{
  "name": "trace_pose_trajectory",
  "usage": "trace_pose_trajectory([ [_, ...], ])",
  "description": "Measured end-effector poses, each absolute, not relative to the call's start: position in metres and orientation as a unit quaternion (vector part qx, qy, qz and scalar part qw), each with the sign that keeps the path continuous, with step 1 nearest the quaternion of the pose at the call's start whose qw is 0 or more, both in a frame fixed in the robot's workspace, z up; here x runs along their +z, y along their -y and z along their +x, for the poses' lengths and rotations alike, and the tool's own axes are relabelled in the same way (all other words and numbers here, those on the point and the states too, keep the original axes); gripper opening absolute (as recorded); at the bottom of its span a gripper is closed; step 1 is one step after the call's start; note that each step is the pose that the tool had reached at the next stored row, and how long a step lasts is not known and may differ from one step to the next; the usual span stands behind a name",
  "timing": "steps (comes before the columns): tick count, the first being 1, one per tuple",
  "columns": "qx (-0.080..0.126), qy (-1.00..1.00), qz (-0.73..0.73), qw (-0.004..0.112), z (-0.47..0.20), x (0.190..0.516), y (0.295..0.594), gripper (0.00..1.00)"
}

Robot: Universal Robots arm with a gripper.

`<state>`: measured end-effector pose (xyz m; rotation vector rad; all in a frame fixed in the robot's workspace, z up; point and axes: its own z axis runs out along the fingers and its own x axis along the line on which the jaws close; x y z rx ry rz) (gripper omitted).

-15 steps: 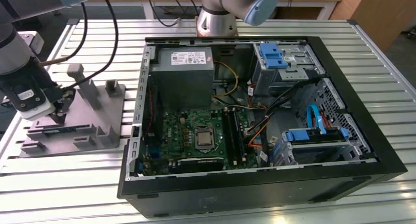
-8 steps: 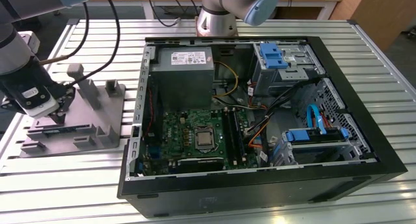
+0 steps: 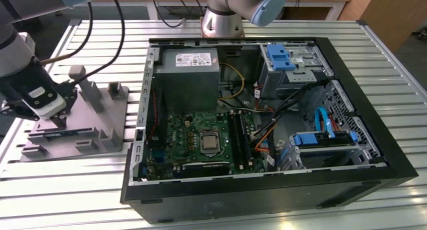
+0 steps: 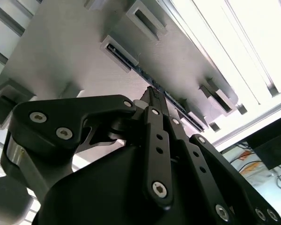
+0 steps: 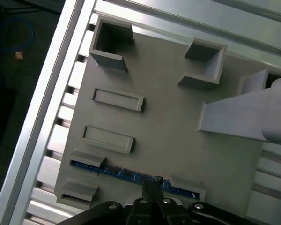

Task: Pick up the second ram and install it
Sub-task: 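Pick up the second ram and move it above second insertion slot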

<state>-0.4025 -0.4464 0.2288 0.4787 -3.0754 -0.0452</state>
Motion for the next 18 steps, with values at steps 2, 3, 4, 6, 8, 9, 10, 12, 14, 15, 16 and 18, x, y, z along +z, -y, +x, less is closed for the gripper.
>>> trace_pose_trajectory([
  [2,-0.014,0.986,0.167,0.015,-0.4025,0.2289,0.4464,0.10],
  [3,-0.014,0.985,0.172,0.015,-0.4025,0.2289,0.4464,0.10],
  [4,-0.014,0.984,0.178,0.015,-0.4025,0.2289,0.4464,0.10],
  [6,-0.014,0.982,0.188,0.015,-0.4025,0.2288,0.4464,0.10],
  [8,-0.014,0.980,0.199,0.015,-0.4025,0.2288,0.4464,0.10],
  [9,-0.014,0.979,0.204,0.015,-0.4025,0.2288,0.4464,0.10],
  [10,-0.014,0.977,0.210,0.015,-0.4025,0.2288,0.4464,0.10],
  [12,-0.014,0.975,0.220,0.015,-0.4025,0.2289,0.4464,0.10],
  [14,-0.013,0.973,0.231,0.016,-0.4025,0.2288,0.4464,0.10],
  [15,-0.013,0.971,0.236,0.016,-0.4025,0.2288,0.4464,0.10],
  [16,-0.013,0.970,0.242,0.016,-0.4025,0.2288,0.4464,0.10],
  [18,-0.013,0.968,0.252,0.016,-0.4025,0.2289,0.4464,0.10],
])
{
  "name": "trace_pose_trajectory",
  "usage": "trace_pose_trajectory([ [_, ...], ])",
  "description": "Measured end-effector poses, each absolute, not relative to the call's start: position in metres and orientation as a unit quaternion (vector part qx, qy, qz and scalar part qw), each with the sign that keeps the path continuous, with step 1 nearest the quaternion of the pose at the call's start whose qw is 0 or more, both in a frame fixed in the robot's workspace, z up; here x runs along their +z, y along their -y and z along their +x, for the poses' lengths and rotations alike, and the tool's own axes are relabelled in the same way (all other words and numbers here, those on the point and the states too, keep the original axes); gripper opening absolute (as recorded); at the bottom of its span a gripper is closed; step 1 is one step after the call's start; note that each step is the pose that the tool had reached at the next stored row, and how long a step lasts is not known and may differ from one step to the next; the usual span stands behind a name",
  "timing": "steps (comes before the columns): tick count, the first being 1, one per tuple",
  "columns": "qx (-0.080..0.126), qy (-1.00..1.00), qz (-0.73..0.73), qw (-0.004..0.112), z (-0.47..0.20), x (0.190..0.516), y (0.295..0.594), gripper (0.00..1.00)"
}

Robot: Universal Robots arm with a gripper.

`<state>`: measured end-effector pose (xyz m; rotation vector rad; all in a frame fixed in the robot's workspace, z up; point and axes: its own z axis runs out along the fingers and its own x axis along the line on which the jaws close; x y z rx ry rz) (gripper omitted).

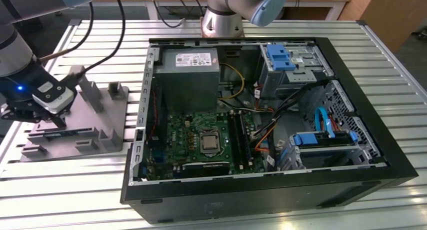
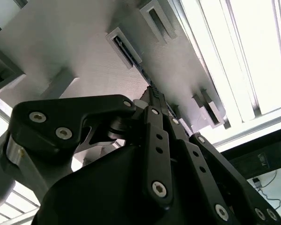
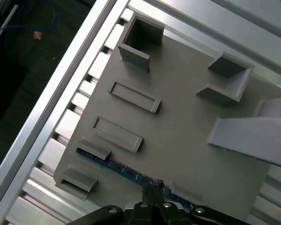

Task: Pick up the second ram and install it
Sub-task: 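Pick up the second ram and move it above second insertion slot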

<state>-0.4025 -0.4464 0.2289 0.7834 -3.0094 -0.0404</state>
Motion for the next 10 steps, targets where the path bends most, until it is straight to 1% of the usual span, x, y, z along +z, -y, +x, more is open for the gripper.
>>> trace_pose_trajectory([
  [10,-0.012,0.953,0.303,0.016,-0.4025,0.2288,0.4465,0.10],
])
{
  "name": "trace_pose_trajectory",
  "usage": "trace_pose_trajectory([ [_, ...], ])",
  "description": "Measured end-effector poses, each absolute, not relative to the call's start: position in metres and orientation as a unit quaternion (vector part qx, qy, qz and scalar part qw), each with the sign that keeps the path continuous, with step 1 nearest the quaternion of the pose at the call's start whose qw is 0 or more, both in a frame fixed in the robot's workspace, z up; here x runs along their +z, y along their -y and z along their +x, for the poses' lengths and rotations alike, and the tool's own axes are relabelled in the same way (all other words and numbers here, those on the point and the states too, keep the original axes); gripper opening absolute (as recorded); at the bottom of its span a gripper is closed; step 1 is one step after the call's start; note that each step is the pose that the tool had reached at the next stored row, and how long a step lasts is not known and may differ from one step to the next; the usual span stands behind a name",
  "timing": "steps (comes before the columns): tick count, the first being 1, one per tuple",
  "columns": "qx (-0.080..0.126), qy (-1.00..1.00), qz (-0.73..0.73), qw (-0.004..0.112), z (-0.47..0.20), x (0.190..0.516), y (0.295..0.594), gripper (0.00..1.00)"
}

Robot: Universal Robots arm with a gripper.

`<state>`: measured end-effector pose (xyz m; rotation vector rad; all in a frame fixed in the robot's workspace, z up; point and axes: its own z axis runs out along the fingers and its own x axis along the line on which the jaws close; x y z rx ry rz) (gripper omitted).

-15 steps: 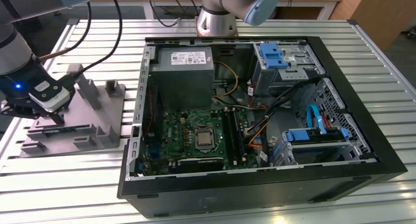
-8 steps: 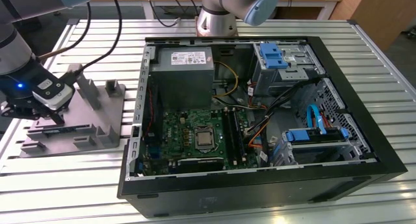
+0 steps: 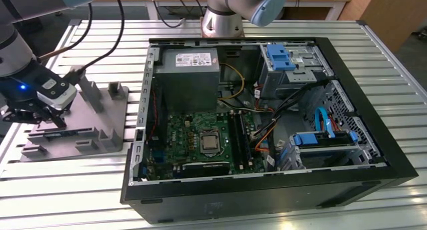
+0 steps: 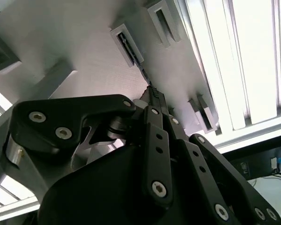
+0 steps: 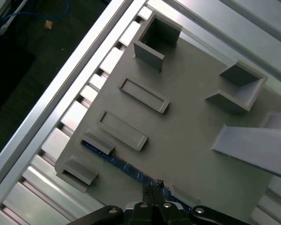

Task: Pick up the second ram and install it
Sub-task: 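Pick up the second ram and move it above second insertion slot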

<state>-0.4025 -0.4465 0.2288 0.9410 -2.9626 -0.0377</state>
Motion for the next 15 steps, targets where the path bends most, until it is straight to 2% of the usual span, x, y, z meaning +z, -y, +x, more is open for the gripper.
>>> trace_pose_trajectory([
  [15,-0.011,0.927,0.375,0.017,-0.4025,0.2288,0.4464,0.10],
])
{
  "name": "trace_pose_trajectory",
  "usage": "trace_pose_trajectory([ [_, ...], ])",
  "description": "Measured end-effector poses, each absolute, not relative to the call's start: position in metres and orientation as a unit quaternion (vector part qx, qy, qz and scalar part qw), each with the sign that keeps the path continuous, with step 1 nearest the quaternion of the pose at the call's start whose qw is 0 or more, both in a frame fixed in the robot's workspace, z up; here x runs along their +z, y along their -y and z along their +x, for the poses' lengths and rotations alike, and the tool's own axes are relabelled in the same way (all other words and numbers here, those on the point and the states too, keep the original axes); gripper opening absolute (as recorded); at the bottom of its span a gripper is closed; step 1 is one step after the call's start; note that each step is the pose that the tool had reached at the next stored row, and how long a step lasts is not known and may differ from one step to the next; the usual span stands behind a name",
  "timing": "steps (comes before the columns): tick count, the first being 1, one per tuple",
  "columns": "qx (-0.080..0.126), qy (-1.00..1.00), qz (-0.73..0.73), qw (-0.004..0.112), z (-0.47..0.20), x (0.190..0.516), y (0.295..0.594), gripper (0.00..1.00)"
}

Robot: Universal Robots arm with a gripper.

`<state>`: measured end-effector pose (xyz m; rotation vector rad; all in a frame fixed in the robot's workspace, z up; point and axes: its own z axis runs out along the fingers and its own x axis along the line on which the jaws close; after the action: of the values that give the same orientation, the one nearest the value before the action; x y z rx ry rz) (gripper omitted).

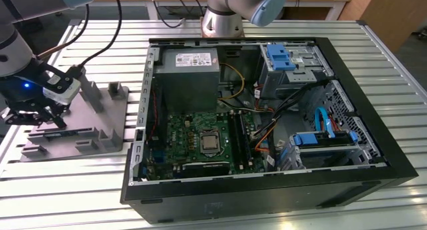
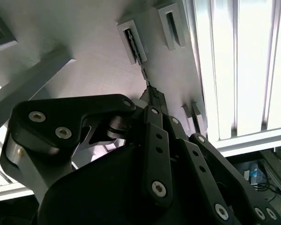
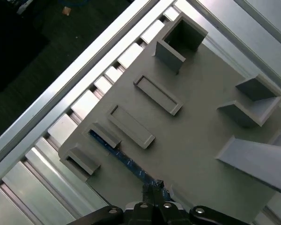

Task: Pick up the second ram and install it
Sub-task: 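Pick up the second ram and move it above second insertion slot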

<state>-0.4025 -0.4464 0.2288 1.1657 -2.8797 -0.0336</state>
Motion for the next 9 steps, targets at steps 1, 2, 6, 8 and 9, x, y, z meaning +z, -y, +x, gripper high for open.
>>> trace_pose_trajectory([
  [1,-0.011,0.925,0.380,0.017,-0.4025,0.2288,0.4464,0.10],
  [2,-0.011,0.923,0.385,0.017,-0.4025,0.2288,0.4464,0.10],
  [6,-0.010,0.915,0.403,0.018,-0.4025,0.2288,0.4464,0.10],
  [8,-0.010,0.911,0.411,0.018,-0.4025,0.2287,0.4464,0.10],
  [9,-0.010,0.910,0.415,0.018,-0.4025,0.2288,0.4464,0.10],
])
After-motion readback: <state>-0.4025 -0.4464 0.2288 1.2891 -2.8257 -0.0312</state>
